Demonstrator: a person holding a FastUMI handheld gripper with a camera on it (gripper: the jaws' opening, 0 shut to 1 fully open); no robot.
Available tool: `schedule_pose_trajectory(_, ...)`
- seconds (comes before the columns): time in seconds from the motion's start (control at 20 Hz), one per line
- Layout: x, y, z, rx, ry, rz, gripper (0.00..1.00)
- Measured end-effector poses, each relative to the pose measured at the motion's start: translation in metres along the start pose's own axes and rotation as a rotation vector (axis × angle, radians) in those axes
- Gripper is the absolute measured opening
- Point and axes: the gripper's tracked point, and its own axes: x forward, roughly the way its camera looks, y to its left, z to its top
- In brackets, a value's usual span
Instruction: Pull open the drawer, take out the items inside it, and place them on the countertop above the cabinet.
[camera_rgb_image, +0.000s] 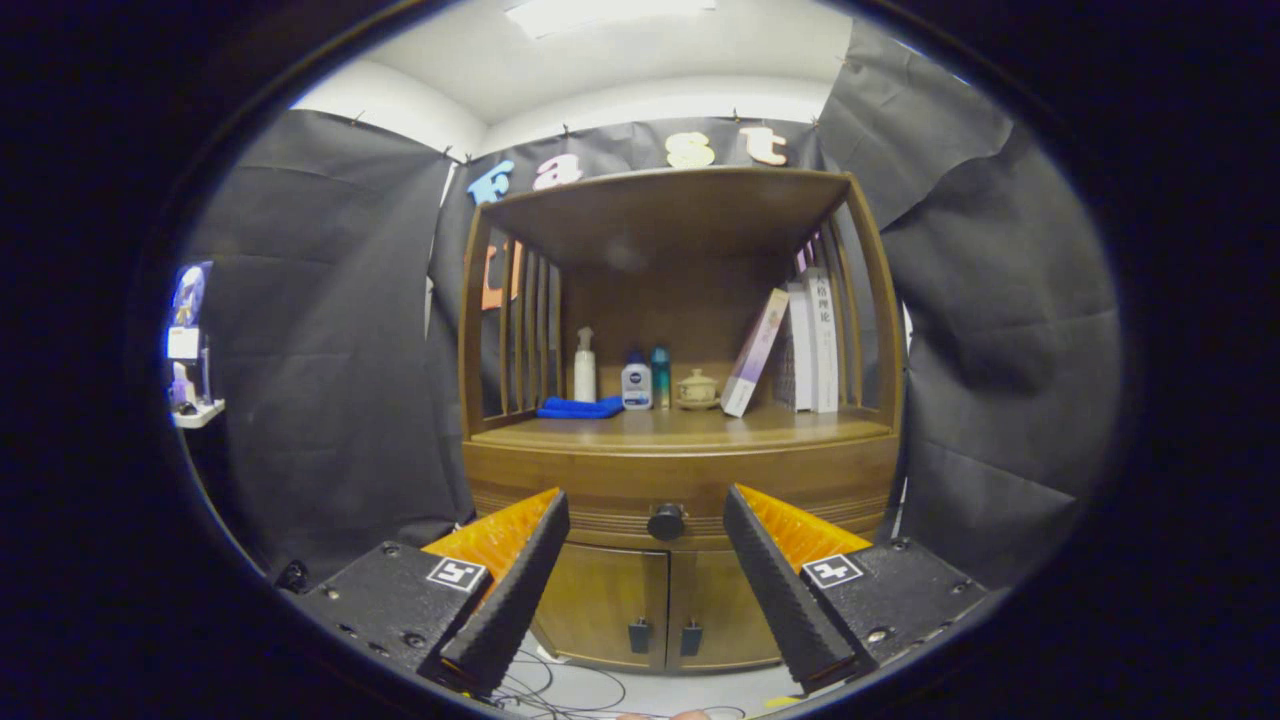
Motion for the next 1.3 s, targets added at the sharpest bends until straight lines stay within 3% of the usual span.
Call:
schedule_pose_trajectory(0.5, 0.103, -0.015, -0.055, -0.012, 0.115, -0.07, 1.0)
schedule_pose_trajectory(0.8, 0.145, -0.025, -0.081, -0.047, 0.165, -0.112, 0.94)
schedule_pose_trajectory(0.9, 0.157, -0.028, -0.086, -0.06, 0.168, -0.127, 0.9)
schedule_pose_trajectory(1.3, 0.172, -0.033, -0.096, -0.071, 0.165, -0.151, 0.5)
